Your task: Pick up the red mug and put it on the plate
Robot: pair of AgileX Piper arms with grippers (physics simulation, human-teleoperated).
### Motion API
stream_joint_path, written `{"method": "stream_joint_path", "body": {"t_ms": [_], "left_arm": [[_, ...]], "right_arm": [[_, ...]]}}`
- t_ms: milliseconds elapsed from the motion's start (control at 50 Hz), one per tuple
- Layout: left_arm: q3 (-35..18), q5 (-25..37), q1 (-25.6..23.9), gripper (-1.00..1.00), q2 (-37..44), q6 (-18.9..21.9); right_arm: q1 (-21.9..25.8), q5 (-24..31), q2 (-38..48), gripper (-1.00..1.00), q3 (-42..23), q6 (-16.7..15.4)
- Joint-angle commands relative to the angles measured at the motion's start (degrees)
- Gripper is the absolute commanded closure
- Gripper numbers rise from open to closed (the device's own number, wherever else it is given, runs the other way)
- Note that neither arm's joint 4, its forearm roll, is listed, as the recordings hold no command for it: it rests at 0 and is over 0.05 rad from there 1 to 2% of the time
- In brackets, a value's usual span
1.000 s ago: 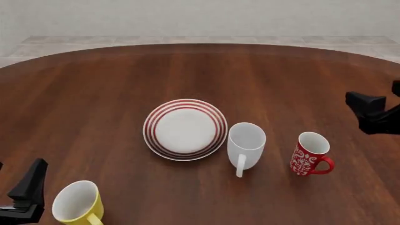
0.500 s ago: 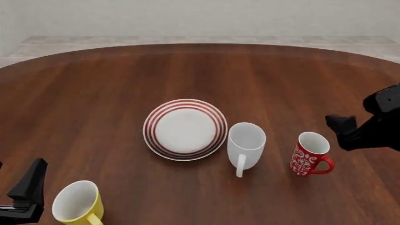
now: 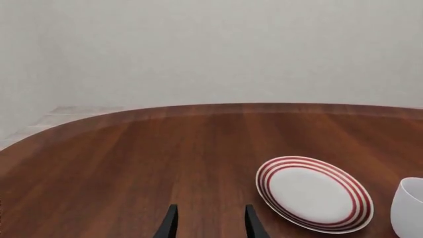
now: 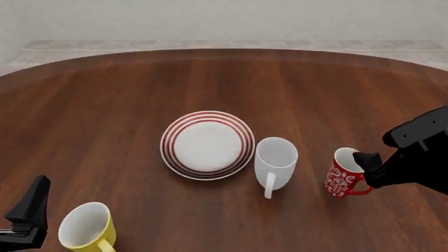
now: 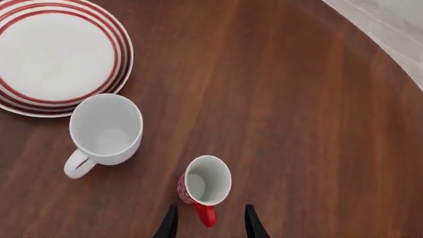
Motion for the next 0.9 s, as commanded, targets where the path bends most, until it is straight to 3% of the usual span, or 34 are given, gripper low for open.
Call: {"method": "stream_joint_path", "body": {"t_ms": [20, 900], "left_arm": [[0.01, -0.07, 0.17, -1.00, -0.04, -0.17], [0.44, -0.31, 0.00, -1.00, -0.04, 0.11]], "right_arm": [[0.12, -2.85, 2.58, -1.00, 2.36, 0.09], [-0.69, -13.11, 10.80, -1.00, 7.91, 1.45]]}}
